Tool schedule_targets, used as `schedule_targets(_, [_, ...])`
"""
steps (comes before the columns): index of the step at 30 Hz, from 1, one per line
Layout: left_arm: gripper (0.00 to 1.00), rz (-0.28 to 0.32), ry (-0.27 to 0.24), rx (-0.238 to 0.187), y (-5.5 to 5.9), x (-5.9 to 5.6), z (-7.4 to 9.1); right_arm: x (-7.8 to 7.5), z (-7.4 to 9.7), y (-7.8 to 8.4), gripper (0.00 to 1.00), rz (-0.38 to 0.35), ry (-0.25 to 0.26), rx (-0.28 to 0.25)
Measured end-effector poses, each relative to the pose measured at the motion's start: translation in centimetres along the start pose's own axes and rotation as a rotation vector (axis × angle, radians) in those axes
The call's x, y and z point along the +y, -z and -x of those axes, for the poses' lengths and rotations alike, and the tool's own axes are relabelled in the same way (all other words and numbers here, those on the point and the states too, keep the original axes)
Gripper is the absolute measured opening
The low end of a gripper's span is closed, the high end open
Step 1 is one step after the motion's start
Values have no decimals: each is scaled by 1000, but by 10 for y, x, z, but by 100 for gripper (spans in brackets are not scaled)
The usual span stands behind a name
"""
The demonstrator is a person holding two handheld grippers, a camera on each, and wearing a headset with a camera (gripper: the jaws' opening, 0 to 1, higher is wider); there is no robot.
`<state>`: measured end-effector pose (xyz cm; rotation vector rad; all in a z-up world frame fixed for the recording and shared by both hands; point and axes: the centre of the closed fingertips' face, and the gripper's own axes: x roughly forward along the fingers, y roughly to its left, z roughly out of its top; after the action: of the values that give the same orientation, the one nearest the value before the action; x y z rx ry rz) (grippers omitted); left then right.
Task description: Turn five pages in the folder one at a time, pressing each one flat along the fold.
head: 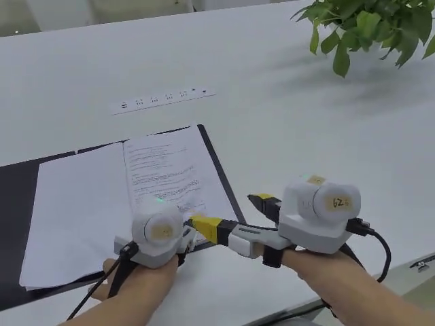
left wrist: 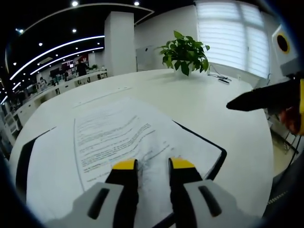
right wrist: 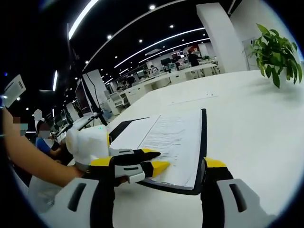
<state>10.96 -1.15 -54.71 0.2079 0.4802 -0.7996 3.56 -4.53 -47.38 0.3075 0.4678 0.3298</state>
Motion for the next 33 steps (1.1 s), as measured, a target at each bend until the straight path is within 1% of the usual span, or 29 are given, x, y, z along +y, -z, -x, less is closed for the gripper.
schedule_targets(2, [14,11,-2,10,0,4,0,-3,-2,6,68,-12,-2,26])
schedule_targets(3, [11,10,-9,10,0,8,0,-4,-4,9,66,-18,-3,36])
schedule_targets(4, [10,9,-8,13,1,8,0,-5,-5,11,64,-23,-5,47])
schedule_targets(6, [9,3,-6,10,1,7,1,-6,-9,15,60,-31,-8,61])
schedule_targets(9, [9,20,-11,5,1,8,1,-9,-14,22,55,-74,-8,90])
schedule_targets(11, [9,29,-13,1,1,9,1,-8,-17,26,53,-82,-8,111])
schedule_targets(12, [9,29,-12,0,1,10,1,-8,-17,31,51,-92,-4,133])
schedule_targets(13, [9,31,-11,-1,1,10,1,-8,-17,33,50,-102,-4,142])
schedule_targets(15, [8,36,-11,-1,1,11,1,-8,-20,34,48,-119,-8,137])
schedule_targets(17, [8,45,-11,-3,1,10,1,-9,-23,37,48,-134,-1,145])
schedule_targets(19, [8,47,-9,-4,1,10,1,-12,-25,40,46,-161,10,155])
schedule_targets(21, [8,47,-9,-5,2,10,1,-16,-27,42,46,-168,26,159])
schedule_targets(23, [8,48,-9,-6,2,10,0,-20,-27,46,44,-183,47,179])
schedule_targets(26, [8,52,-9,-9,2,10,0,-20,-28,46,40,-199,48,188])
schedule_targets(27, [8,53,-10,-9,2,10,0,-22,-28,47,39,-208,57,193])
schedule_targets(30, [8,54,-9,-11,2,10,0,-27,-29,49,34,-239,86,208])
schedule_targets(32, [8,57,-8,-12,2,10,0,-33,-29,49,30,-278,111,212])
schedule_targets(33, [8,54,-7,-12,2,9,0,-34,-29,50,28,-279,118,217])
